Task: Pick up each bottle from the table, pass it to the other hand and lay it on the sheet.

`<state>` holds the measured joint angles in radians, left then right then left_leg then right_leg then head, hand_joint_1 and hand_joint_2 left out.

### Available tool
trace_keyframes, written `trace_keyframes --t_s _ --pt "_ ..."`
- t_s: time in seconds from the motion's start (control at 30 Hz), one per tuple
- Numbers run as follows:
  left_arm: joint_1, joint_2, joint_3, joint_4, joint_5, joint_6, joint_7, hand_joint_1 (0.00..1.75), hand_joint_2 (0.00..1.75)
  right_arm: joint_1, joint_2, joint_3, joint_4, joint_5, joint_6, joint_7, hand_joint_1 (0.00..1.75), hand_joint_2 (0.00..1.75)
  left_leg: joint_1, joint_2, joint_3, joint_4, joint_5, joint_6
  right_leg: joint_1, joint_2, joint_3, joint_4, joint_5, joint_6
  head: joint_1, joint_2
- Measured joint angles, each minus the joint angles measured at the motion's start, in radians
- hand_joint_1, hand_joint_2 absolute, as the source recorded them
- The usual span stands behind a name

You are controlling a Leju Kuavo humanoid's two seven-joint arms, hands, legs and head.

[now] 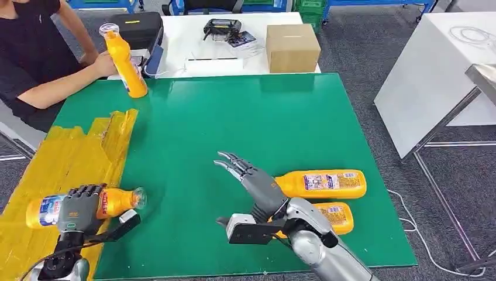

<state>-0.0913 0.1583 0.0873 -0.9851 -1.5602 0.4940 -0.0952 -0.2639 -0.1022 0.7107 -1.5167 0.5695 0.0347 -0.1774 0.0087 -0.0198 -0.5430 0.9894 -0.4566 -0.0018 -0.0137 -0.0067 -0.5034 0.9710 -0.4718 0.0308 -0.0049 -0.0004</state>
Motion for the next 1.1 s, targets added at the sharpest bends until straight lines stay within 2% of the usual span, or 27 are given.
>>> trace_keyframes --t_s 0.2,0.43,0.73,0.83,0.9,1.1 --pt "-0.004 0.0 0.032 0.015 0.063 -0.006 -0.124 0.0 0.0 -0.005 -0.028 0.0 -0.002 0.008 0.005 0.01 0.0 1.75 0.0 -0.001 0.002 0.0 0.002 0.001 0.0 -0.001 0.005 0.001 0.0 0.0 0.0 0.0" --pt "0.031 -0.006 0.056 -0.01 0.126 -0.041 -0.208 0.0 0.0 -0.004 -0.07 -0.004 -0.015 0.016 0.01 0.015 0.0 1.75 -0.004 0.0 -0.002 0.0 0.002 0.002 -0.004 -0.001 0.001 0.0 0.0 0.001 0.0 0.0" --pt "0.118 -0.02 0.127 -0.156 0.423 -0.194 -0.433 0.0 0.0 0.068 -0.213 -0.052 -0.081 0.036 0.054 -0.005 0.0 1.75 -0.004 -0.001 -0.004 0.0 0.002 0.003 -0.004 -0.001 -0.002 0.0 0.0 0.001 0.0 0.0" --pt "0.143 -0.061 0.185 -0.234 0.702 -0.324 -0.552 0.0 0.0 0.125 -0.255 -0.077 -0.098 0.062 0.052 -0.005 0.0 1.75 -0.004 -0.001 -0.008 0.001 0.002 0.003 -0.004 -0.001 -0.006 0.0 0.0 0.001 0.001 0.0" --pt "0.154 -0.093 0.222 -0.293 0.896 -0.448 -0.59 0.0 0.0 0.158 -0.277 -0.092 -0.109 0.071 0.052 -0.005 0.0 1.75 -0.004 -0.001 -0.011 0.001 0.002 0.003 -0.004 -0.001 -0.008 0.0 0.0 0.001 0.001 0.0" --pt "0.16 -0.176 0.334 -0.446 1.352 -0.792 -0.594 0.0 0.0 0.294 -0.349 -0.151 -0.165 0.114 0.05 -0.01 0.0 1.75 -0.005 0.0 -0.016 0.001 0.001 0.004 -0.004 0.0 -0.013 0.0 0.001 0.001 0.0 0.0"
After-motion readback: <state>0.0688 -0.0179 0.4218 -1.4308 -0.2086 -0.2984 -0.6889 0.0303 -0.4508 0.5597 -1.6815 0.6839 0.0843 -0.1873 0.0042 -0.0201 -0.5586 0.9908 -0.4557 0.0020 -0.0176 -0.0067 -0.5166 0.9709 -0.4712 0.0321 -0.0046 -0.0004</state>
